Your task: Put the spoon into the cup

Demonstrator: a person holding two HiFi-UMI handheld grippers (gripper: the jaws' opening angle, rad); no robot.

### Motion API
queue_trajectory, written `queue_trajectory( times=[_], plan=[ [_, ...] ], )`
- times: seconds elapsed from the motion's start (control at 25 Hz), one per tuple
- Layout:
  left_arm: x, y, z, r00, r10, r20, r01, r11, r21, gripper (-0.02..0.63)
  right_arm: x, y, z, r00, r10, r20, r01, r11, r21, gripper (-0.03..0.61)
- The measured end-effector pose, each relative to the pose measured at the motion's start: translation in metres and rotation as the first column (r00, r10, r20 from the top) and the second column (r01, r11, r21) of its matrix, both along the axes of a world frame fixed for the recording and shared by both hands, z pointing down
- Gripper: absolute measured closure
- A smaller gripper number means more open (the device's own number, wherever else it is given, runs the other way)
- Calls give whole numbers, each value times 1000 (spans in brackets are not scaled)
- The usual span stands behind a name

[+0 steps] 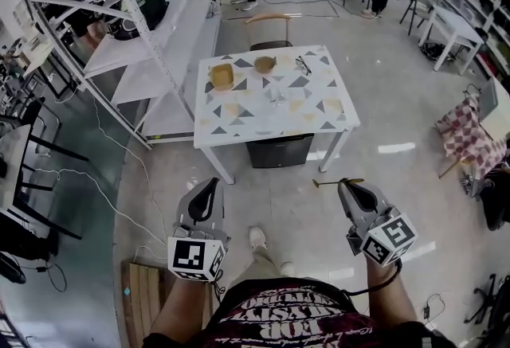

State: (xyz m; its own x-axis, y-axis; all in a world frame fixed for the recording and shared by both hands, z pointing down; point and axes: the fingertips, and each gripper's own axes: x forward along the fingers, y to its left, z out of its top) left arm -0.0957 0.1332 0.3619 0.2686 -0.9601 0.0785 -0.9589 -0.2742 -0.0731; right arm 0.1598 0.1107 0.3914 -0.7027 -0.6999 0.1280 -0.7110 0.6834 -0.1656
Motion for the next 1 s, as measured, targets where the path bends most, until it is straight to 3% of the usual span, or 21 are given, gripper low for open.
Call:
queue_trajectory(
  times=[1.0],
  plan=[
    [-32, -143, 22, 998, 63, -28, -65, 996, -57, 614, -54, -130, 11, 999, -13, -41, 11, 999, -51, 545]
  ],
)
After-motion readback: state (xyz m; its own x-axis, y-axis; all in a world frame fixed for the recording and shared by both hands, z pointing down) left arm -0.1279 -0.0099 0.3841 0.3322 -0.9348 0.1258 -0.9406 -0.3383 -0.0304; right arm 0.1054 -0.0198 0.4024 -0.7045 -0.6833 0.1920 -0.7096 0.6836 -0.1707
